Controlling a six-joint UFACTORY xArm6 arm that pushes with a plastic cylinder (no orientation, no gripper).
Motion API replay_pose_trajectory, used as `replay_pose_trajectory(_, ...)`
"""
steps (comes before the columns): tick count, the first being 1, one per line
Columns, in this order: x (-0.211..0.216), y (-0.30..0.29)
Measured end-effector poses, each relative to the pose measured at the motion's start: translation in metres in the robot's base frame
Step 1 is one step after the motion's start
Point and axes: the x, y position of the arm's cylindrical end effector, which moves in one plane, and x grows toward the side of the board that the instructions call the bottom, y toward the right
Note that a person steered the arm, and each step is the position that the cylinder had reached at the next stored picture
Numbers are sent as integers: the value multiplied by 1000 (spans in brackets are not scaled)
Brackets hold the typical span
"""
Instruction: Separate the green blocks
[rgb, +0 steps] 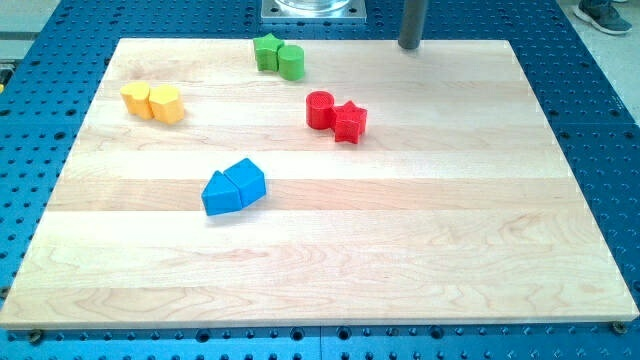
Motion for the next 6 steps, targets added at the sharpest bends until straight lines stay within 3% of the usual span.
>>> replay_pose_trajectory(3,3,-167)
replay_pose_trajectory(5,81,-209)
replay_pose_trajectory(6,25,-204)
